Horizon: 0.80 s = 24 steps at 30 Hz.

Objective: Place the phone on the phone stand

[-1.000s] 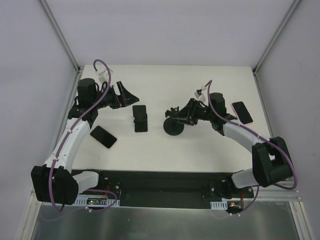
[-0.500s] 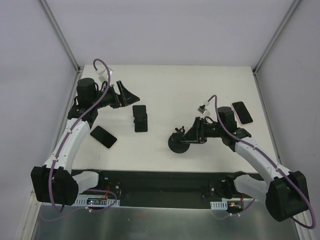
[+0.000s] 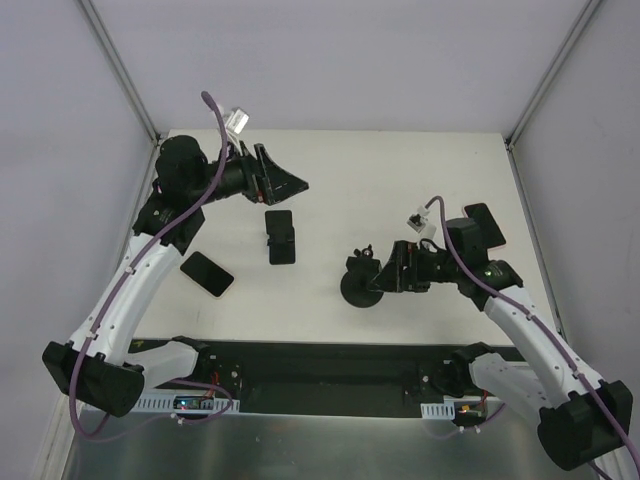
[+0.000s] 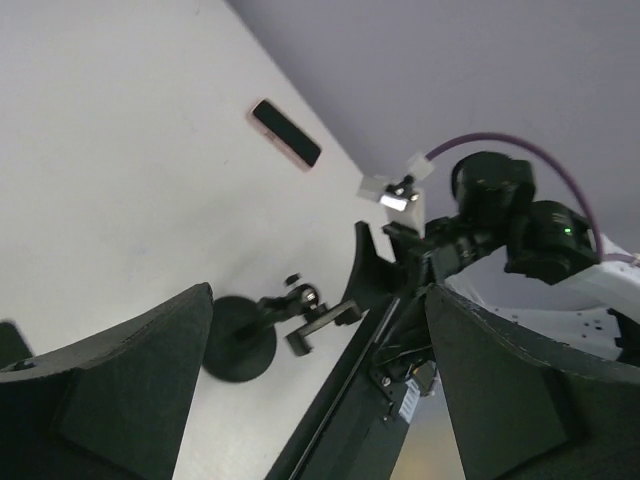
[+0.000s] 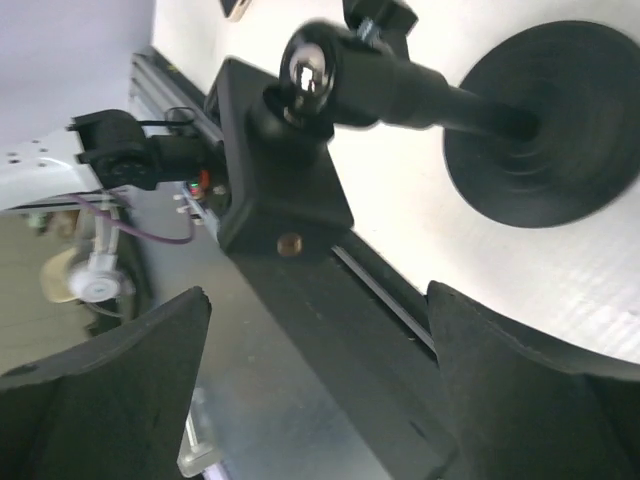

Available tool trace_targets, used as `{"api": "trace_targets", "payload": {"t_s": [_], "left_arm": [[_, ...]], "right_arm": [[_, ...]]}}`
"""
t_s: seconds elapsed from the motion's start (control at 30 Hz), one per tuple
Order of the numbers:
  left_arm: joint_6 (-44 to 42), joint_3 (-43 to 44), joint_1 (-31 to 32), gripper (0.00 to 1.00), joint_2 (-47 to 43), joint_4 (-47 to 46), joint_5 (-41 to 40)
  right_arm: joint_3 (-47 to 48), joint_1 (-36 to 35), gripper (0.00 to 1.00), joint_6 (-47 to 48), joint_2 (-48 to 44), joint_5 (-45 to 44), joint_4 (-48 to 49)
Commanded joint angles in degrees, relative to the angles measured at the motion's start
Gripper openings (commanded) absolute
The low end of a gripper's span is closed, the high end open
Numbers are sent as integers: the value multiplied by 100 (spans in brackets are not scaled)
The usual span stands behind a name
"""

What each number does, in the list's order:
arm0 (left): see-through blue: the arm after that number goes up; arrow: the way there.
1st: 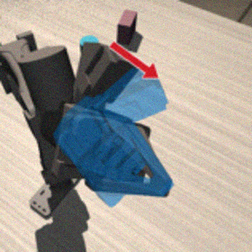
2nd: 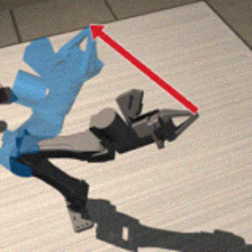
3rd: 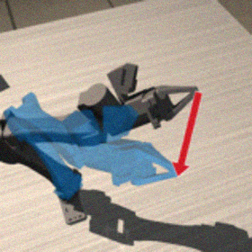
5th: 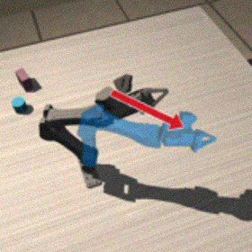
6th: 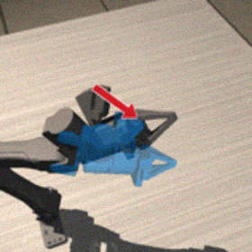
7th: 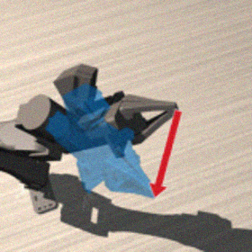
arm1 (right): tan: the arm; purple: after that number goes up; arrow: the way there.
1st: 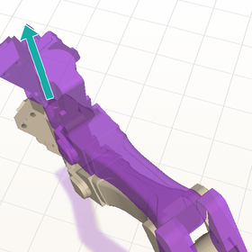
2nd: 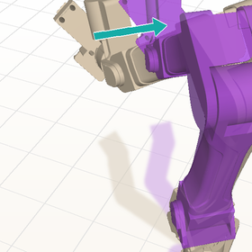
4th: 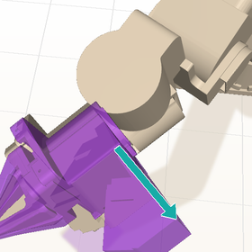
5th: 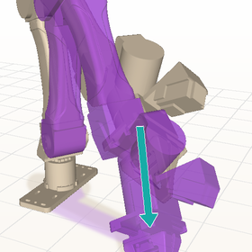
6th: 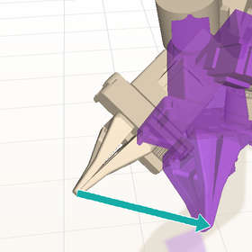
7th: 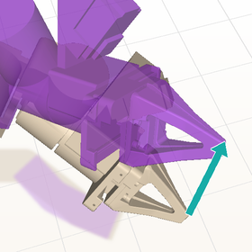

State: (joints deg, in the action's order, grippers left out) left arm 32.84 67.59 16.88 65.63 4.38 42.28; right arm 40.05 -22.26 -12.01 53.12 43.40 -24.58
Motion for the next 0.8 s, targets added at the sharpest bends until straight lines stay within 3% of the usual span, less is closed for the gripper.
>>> {"api": "trace_targets", "payload": {"t_s": [0.0, 0.27, 0.53, 0.63, 0.77], "left_arm": [[-22, 921, 254, 87, -24, -219, -159], [-928, 62, 263, 89, -208, 1, -923], [-1008, -18, 263, 89, -120, 203, -608], [-911, 8, 315, 89, 159, 203, -353], [-569, 140, 359, 85, 538, 195, 227]], "right_arm": [[494, -6, 99, 629, -495, -936, -907], [951, -6, 96, 850, -1023, -2079, -1558], [540, 2, 97, -187, -2147, -5226, -1357], [206, -6, 97, -302, -2341, -4913, -813], [55, -6, 98, -442, -2088, -3876, 4]]}}
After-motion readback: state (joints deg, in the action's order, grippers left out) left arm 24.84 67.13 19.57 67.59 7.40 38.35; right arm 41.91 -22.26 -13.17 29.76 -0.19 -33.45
